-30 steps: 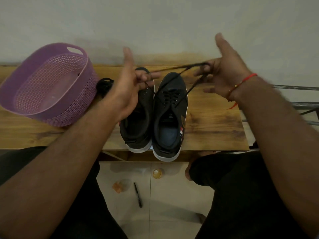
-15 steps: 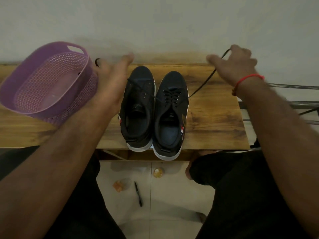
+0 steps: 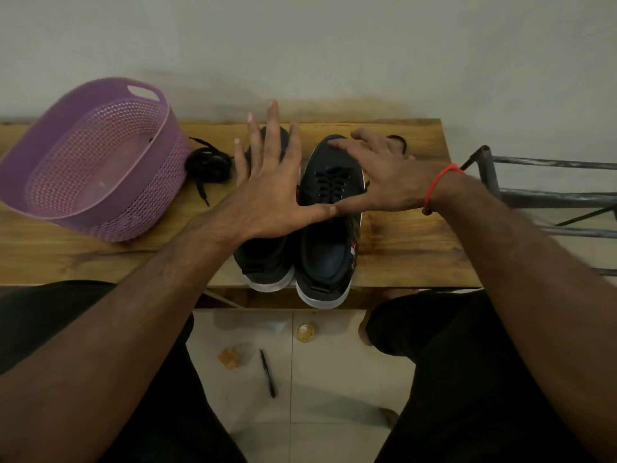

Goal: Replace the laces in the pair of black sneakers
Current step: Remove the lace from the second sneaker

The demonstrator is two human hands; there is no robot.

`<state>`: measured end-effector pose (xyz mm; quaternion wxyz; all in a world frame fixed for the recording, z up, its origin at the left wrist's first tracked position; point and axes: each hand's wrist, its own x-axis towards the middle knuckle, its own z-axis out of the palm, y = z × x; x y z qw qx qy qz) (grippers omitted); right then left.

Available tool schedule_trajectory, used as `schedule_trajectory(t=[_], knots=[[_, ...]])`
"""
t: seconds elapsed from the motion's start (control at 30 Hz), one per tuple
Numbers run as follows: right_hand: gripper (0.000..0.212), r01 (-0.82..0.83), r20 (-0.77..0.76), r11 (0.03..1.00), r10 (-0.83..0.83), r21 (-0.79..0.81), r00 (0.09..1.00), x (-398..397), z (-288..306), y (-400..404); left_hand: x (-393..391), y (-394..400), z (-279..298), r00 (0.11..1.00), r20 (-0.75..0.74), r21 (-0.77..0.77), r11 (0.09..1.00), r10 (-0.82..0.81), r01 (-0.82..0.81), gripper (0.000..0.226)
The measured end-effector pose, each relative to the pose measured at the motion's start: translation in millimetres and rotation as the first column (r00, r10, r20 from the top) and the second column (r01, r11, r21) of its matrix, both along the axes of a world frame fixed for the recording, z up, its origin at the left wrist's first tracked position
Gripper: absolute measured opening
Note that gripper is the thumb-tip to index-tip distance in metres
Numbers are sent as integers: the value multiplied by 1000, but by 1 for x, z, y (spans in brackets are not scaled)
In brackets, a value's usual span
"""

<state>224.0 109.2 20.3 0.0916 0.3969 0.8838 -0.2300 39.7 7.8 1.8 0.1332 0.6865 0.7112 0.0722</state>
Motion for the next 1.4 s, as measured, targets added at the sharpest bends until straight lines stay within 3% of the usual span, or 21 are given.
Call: schedule_trajectory(t=[0.2,0.33,0.57,0.9,1.0,1.23,1.4], knots=[[113,-61,-5,998,61,25,998,-4,-6,-5,-2,-3,-4,992,-102,35,996,-75,79,140],[108,-79,-29,997,79,6,996,-7,-6,-8,7,-4,-7,978,-175,89,988,-111,128,127],[105,-17,-12,1000,17,-24,1000,6,-4,5,8,-1,-9,995,-97,89,996,-16,25,107],[104,27,-8,984,-29,-176,1000,21,-5,24,3,-2,-12,993,-116,39,999,-1,6,104],[89,-4,-85,986,-10,-169,996,18,-2,20,6,-2,-12,997,-72,62,998,-9,14,104],[15,-20,-271,999,30,42,962,7,0,12,13,-2,-11,996,73,190,980,46,-59,79],[12,-58,-218,993,79,105,973,2,-4,8,11,0,-10,993,98,189,979,63,-81,77]])
